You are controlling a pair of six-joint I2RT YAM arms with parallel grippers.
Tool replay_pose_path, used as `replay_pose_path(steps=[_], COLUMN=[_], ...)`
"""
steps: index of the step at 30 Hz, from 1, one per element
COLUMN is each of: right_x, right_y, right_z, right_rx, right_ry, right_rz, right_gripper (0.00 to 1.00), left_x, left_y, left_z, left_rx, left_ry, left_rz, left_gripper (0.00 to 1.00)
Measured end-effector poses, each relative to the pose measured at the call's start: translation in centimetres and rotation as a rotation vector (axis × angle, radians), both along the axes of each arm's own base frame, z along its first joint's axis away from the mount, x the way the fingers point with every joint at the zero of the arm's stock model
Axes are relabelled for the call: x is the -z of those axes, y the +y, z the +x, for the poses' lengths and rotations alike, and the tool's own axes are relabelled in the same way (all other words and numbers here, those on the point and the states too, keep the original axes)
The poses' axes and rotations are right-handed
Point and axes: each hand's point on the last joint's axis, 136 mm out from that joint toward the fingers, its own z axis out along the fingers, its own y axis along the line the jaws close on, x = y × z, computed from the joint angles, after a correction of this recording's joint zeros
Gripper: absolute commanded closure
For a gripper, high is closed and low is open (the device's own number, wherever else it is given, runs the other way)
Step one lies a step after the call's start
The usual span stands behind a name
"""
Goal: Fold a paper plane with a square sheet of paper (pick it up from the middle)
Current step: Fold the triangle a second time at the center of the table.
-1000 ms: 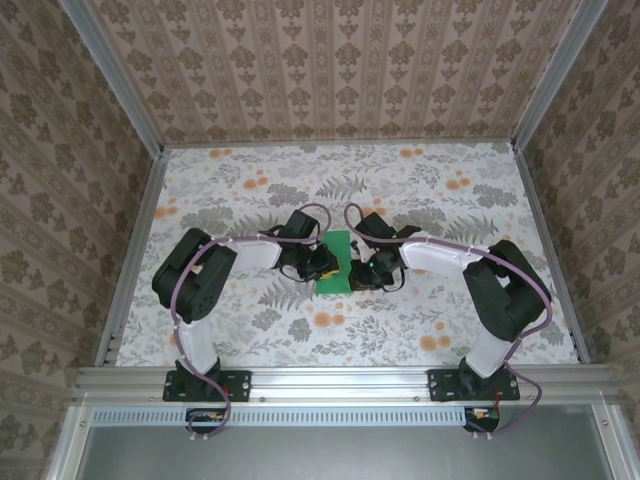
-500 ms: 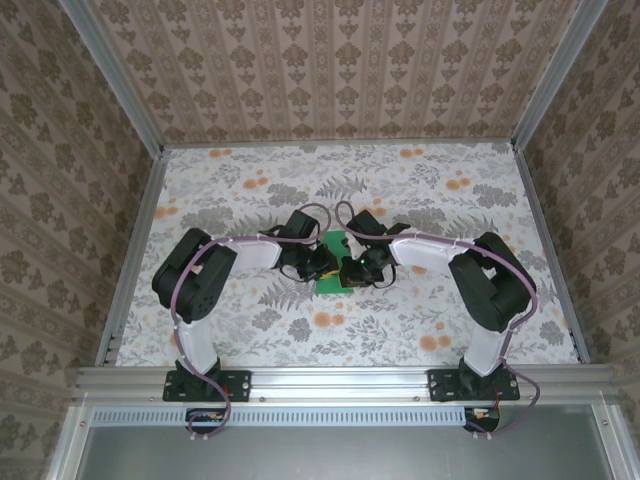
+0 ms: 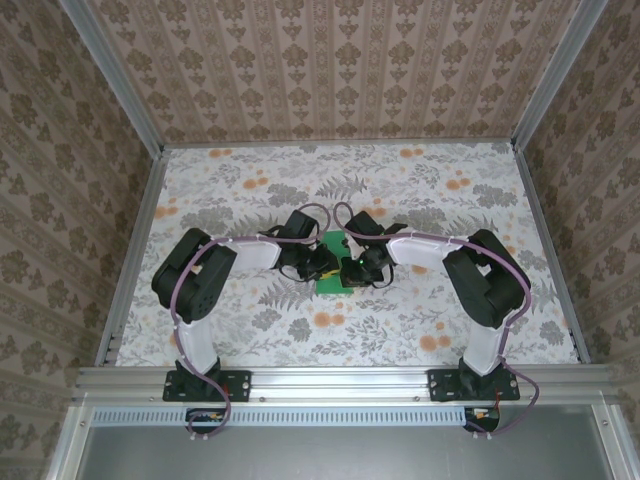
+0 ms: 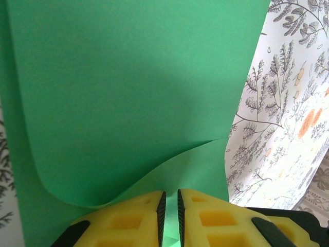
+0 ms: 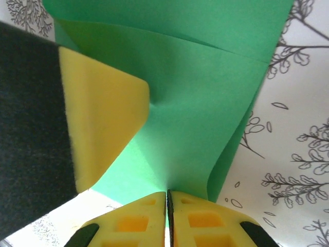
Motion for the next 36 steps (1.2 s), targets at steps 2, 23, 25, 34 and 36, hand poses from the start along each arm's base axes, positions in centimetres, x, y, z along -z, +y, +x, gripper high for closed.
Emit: replay_pose_path(steps=[2,23,25,34,36], right_x=[0.1,0.7,0.6,0.7,0.7], right_y=[-0.1,-0.5,-0.5,-0.5,-0.5], right_z=[-0.1,-0.4,-0.4,-0.4,-0.4], right_rx=[0.001,0.019,0.026,0.033,0.036], right_ry=[0.001,0.008,0.011,0.020,0.022], right_rz=[-0.005,0.005,0.009,0.022,0.024], right_gripper=[0.88,0.95,0.96,0.97,0.97], left_x=[0.0,-0.3,-0.3,-1.0,-1.3], left_y=[0.0,0.5,0.7,-0.3,-0.4], left_z=[0.0,-0.3,-0.5,-1.5,-1.6], left_rx=[0.001,-0.003,-0.006,0.029,0.034], left_ry=[0.000,-0.019,-0.022,-0.057,-0.064], left_rz=[-0.001,-0.037,-0.040,-0.068,-0.072], left_gripper=[0.80,0.87,0.87,0.88,0.88])
